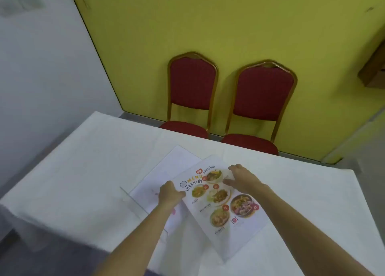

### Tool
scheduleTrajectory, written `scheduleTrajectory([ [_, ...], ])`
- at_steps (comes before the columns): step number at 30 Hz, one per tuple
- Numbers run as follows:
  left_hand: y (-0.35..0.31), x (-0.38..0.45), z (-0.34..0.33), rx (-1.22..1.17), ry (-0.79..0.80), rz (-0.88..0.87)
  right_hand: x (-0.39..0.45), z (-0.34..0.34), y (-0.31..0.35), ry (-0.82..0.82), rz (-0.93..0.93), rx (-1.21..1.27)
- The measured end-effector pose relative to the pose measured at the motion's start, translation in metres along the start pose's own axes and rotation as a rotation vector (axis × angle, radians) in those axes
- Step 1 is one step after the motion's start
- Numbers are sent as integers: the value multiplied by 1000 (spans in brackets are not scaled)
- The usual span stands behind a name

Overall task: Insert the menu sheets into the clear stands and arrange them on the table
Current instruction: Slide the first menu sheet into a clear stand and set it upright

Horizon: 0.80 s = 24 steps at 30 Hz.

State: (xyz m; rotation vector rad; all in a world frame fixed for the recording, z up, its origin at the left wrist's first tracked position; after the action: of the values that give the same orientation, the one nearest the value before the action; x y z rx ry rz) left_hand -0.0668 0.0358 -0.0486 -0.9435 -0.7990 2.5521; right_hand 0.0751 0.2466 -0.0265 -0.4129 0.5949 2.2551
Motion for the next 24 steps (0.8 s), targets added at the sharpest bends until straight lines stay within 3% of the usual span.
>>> scheduleTrajectory([
  [11, 40, 8, -33, -539, 27, 257, 22, -2, -28, -6, -123, 95],
  [24, 32, 4, -42, -616, 69, 265, 33, -3, -32, -16, -131, 199],
])
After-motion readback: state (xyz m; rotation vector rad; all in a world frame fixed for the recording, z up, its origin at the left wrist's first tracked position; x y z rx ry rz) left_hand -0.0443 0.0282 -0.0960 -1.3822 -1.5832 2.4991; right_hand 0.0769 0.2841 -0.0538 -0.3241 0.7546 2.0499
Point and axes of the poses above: each hand's wrist, its own x-axis towards the middle knuckle, its own z-axis out of the back of the hand, y = z × x, the point moved 9 cm from there along x, towards the middle knuckle, and after that the axes turned 4 degrees about -z, right-handed, at the moved point
